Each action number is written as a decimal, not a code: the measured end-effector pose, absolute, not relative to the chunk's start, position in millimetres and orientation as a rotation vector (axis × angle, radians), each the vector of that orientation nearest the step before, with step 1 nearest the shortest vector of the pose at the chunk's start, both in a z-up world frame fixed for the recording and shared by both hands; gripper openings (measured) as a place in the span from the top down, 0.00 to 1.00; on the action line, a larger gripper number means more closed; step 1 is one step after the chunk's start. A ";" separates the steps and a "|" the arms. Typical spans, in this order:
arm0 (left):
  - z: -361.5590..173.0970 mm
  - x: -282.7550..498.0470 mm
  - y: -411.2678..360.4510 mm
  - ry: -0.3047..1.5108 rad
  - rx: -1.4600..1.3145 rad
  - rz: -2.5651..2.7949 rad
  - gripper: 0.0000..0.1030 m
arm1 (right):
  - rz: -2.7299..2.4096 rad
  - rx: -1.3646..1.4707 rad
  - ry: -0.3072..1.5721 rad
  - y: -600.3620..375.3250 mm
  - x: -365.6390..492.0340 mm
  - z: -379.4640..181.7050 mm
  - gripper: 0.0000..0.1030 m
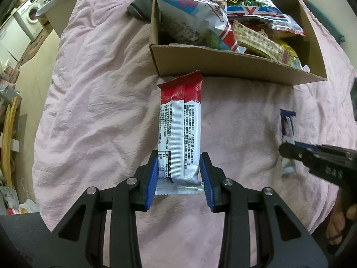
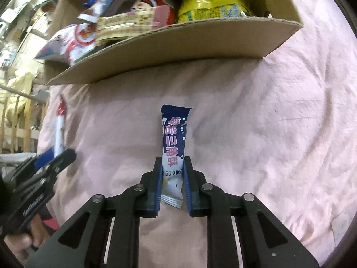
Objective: Organize snacks
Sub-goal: 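Lift both bars and carry them over the box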
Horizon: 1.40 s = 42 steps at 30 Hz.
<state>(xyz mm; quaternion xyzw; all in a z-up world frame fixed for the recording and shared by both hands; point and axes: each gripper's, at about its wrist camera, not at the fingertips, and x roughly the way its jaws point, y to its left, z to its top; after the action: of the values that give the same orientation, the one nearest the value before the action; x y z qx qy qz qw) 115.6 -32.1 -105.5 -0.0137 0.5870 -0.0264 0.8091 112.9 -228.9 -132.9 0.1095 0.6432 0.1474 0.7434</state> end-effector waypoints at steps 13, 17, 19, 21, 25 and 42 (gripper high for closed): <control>-51.8 109.8 -29.7 1.101 -0.078 -0.042 0.69 | 0.523 0.308 1.227 -214.1 101.8 -71.3 0.83; -30.3 114.4 -26.9 1.037 -0.094 -0.041 0.69 | 0.528 0.317 1.146 -207.2 110.9 -54.2 0.83; -19.0 120.1 -26.5 1.013 -0.096 -0.052 0.69 | 0.534 0.335 1.109 -207.6 115.6 -45.4 0.83; -9.9 128.0 -26.8 0.990 -0.080 -0.053 0.69 | 0.533 0.359 1.072 -213.7 122.9 -36.9 0.83; 12.0 148.3 -26.1 0.948 -0.063 -0.054 0.69 | 0.510 0.385 1.014 -223.9 142.4 -23.9 0.83; 12.5 232.7 -56.7 0.832 0.013 -0.143 0.69 | 0.327 0.434 0.900 -290.9 217.4 -19.2 0.83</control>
<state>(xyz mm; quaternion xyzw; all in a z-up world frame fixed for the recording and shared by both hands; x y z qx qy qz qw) 232.7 -56.8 12.5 0.0061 0.4039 -0.0693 0.9121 217.4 -290.9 -19.2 0.2073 0.4295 0.1561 0.8650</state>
